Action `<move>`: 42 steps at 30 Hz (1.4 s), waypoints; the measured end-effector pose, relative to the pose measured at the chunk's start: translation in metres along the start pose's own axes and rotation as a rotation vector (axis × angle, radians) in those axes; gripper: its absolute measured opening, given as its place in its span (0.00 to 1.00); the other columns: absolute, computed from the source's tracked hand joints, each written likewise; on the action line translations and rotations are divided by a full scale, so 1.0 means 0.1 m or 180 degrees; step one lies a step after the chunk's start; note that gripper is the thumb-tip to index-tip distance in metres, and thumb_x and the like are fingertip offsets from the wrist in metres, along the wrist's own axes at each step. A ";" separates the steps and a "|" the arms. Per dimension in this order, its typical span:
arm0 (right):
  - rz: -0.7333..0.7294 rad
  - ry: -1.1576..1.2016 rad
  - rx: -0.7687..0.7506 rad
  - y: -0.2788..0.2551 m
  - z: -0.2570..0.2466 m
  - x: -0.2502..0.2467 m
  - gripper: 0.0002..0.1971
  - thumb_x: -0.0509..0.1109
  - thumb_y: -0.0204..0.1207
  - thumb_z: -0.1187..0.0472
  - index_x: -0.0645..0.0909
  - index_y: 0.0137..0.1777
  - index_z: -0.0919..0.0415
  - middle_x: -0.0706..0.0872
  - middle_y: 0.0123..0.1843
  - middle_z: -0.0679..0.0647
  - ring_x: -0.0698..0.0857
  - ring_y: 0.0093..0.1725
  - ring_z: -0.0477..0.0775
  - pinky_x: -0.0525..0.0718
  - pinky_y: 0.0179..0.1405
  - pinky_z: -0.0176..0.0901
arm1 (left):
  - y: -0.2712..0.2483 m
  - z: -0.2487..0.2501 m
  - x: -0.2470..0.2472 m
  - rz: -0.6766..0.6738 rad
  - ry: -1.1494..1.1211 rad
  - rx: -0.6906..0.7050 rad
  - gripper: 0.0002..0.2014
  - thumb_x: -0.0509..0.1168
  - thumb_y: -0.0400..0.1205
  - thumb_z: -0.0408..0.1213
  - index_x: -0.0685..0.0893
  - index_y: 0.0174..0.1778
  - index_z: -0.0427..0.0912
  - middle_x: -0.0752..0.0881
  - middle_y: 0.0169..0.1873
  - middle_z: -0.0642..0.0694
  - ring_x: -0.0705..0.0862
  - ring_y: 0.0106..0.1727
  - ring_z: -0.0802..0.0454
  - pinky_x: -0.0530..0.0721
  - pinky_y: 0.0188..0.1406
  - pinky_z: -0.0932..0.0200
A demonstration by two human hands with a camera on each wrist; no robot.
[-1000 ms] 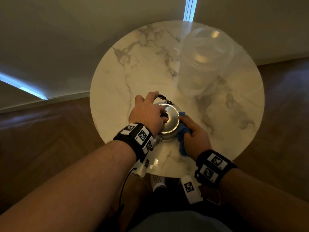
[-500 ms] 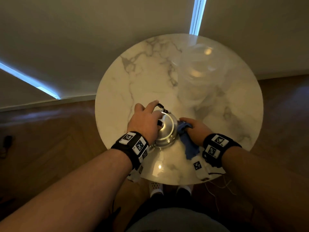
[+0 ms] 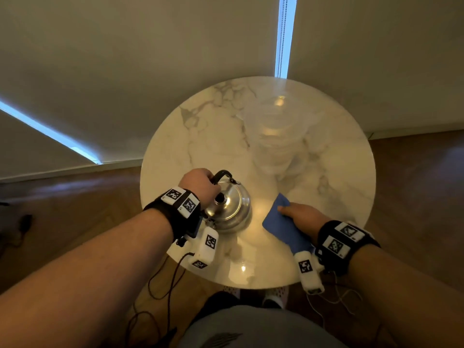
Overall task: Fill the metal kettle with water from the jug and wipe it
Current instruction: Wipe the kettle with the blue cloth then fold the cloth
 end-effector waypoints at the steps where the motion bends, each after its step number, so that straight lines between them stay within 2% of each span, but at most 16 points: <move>1: 0.0076 0.0156 0.0045 -0.01 0.02 -0.02 0.14 0.63 0.87 0.54 0.81 0.58 0.65 0.84 0.58 0.63 0.83 0.57 0.61 0.78 0.65 0.54 | -0.02 0.02 -0.01 -0.0050 0.0057 0.0046 0.06 0.71 0.80 0.39 0.88 0.52 0.45 0.89 0.43 0.45 0.88 0.44 0.46 0.87 0.39 0.54; 4: 0.0134 0.0649 0.0208 -0.03 0.10 -0.06 0.18 0.63 0.86 0.50 0.81 0.57 0.67 0.86 0.54 0.61 0.84 0.47 0.55 0.81 0.49 0.49 | -0.06 0.05 -0.08 -0.0205 0.0335 0.0334 0.06 0.74 0.75 0.39 0.90 0.48 0.48 0.88 0.38 0.48 0.88 0.42 0.48 0.88 0.39 0.54; 5: 0.0116 0.0668 0.0227 -0.03 0.13 -0.06 0.20 0.62 0.86 0.49 0.82 0.59 0.68 0.87 0.56 0.62 0.85 0.49 0.57 0.82 0.51 0.49 | -0.06 0.05 -0.11 -0.0243 0.0516 0.0499 0.07 0.74 0.74 0.41 0.90 0.47 0.49 0.88 0.37 0.50 0.87 0.42 0.49 0.85 0.37 0.56; 7: 0.0096 0.0597 0.0202 0.00 0.20 -0.07 0.24 0.61 0.87 0.47 0.80 0.67 0.69 0.85 0.65 0.63 0.84 0.61 0.61 0.79 0.66 0.55 | -0.08 0.06 -0.18 -0.0308 0.0981 0.0868 0.08 0.74 0.74 0.44 0.90 0.48 0.52 0.85 0.36 0.54 0.84 0.42 0.52 0.77 0.35 0.59; 9: 0.0076 0.0505 0.0159 -0.01 0.24 -0.04 0.26 0.59 0.87 0.47 0.77 0.73 0.68 0.81 0.71 0.64 0.80 0.68 0.61 0.73 0.74 0.58 | -0.08 0.07 -0.27 -0.0440 0.1403 0.1214 0.08 0.72 0.75 0.46 0.89 0.49 0.55 0.85 0.38 0.55 0.84 0.43 0.51 0.77 0.35 0.58; 12: -0.0022 0.0368 0.0067 -0.08 0.25 0.04 0.26 0.57 0.88 0.47 0.74 0.76 0.66 0.77 0.76 0.63 0.78 0.70 0.60 0.71 0.74 0.54 | -0.05 0.06 -0.35 -0.0725 0.1995 0.1748 0.10 0.70 0.75 0.46 0.90 0.51 0.55 0.86 0.43 0.54 0.85 0.46 0.48 0.86 0.43 0.51; 16: -0.0060 0.0136 -0.0006 -0.15 0.24 0.14 0.26 0.54 0.89 0.45 0.74 0.77 0.62 0.76 0.77 0.61 0.76 0.74 0.60 0.70 0.74 0.52 | -0.02 0.05 -0.40 -0.1002 0.2504 0.2219 0.15 0.67 0.75 0.39 0.89 0.56 0.58 0.85 0.49 0.56 0.85 0.51 0.49 0.88 0.45 0.49; 22: -0.0095 -0.0078 -0.0495 -0.20 0.14 0.31 0.21 0.52 0.90 0.49 0.75 0.76 0.54 0.80 0.69 0.51 0.78 0.62 0.49 0.70 0.63 0.42 | 0.06 -0.01 -0.37 -0.1111 0.2734 0.2808 0.19 0.68 0.78 0.36 0.88 0.63 0.61 0.86 0.52 0.58 0.84 0.57 0.50 0.88 0.50 0.49; 27: 0.0057 -0.0214 -0.1021 -0.14 0.05 0.41 0.22 0.54 0.90 0.52 0.65 0.84 0.43 0.78 0.75 0.47 0.75 0.66 0.42 0.67 0.63 0.36 | 0.13 -0.08 -0.26 -0.1043 0.2695 0.3163 0.18 0.68 0.81 0.37 0.87 0.65 0.60 0.86 0.56 0.57 0.80 0.63 0.50 0.86 0.57 0.48; 30: 0.0190 -0.0158 -0.1196 -0.06 0.05 0.51 0.24 0.54 0.90 0.50 0.61 0.84 0.37 0.77 0.77 0.46 0.76 0.71 0.44 0.68 0.66 0.37 | 0.11 -0.18 -0.17 -0.0571 0.2189 0.3323 0.17 0.72 0.78 0.35 0.89 0.62 0.53 0.87 0.59 0.54 0.82 0.64 0.48 0.87 0.56 0.49; 32: 0.0257 -0.0024 -0.1235 0.01 0.08 0.60 0.24 0.55 0.89 0.48 0.62 0.84 0.36 0.79 0.76 0.45 0.78 0.72 0.47 0.70 0.67 0.38 | 0.08 -0.34 -0.08 0.0128 0.1337 0.3078 0.19 0.76 0.73 0.35 0.87 0.60 0.48 0.85 0.61 0.50 0.82 0.63 0.46 0.87 0.55 0.51; 34: 0.0258 0.0087 -0.1216 0.07 0.11 0.72 0.24 0.55 0.89 0.48 0.63 0.84 0.37 0.80 0.74 0.45 0.79 0.70 0.46 0.72 0.66 0.37 | 0.03 -0.57 0.02 0.0556 0.0487 0.2328 0.22 0.78 0.69 0.40 0.81 0.58 0.48 0.80 0.61 0.50 0.79 0.62 0.48 0.83 0.54 0.55; 37: 0.0233 0.0240 -0.1228 0.18 0.15 0.86 0.25 0.56 0.88 0.46 0.62 0.84 0.38 0.78 0.78 0.45 0.77 0.75 0.47 0.71 0.76 0.45 | -0.04 -0.84 0.24 0.0348 0.0061 0.1468 0.28 0.80 0.67 0.50 0.76 0.58 0.50 0.75 0.60 0.54 0.78 0.59 0.53 0.79 0.53 0.60; 39: 0.0186 0.0252 -0.1311 0.24 0.13 0.93 0.27 0.56 0.87 0.47 0.58 0.86 0.39 0.72 0.82 0.45 0.72 0.79 0.46 0.68 0.81 0.49 | -0.06 -0.90 0.37 0.0073 0.0017 0.1500 0.37 0.81 0.66 0.54 0.76 0.69 0.49 0.77 0.67 0.53 0.78 0.66 0.54 0.75 0.63 0.64; 41: 0.0109 0.0098 -0.1515 0.24 0.10 0.97 0.30 0.58 0.87 0.56 0.54 0.87 0.41 0.62 0.87 0.44 0.70 0.77 0.38 0.70 0.76 0.33 | -0.03 -0.87 0.45 -0.0131 -0.0080 0.1536 0.46 0.81 0.65 0.56 0.71 0.78 0.50 0.77 0.73 0.54 0.77 0.70 0.56 0.72 0.66 0.65; 42: 0.0116 -0.0062 -0.1624 0.21 0.10 0.98 0.32 0.58 0.86 0.62 0.54 0.87 0.42 0.58 0.88 0.43 0.72 0.71 0.34 0.72 0.66 0.21 | -0.01 -0.84 0.47 -0.0199 -0.0085 0.1503 0.48 0.80 0.65 0.58 0.69 0.80 0.53 0.77 0.73 0.57 0.78 0.69 0.57 0.75 0.66 0.63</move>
Point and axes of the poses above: each hand's wrist, its own y-axis towards the middle knuckle, its own x-axis out of the palm, z = x × y, the point moved 1 cm from there along y, towards the middle knuckle
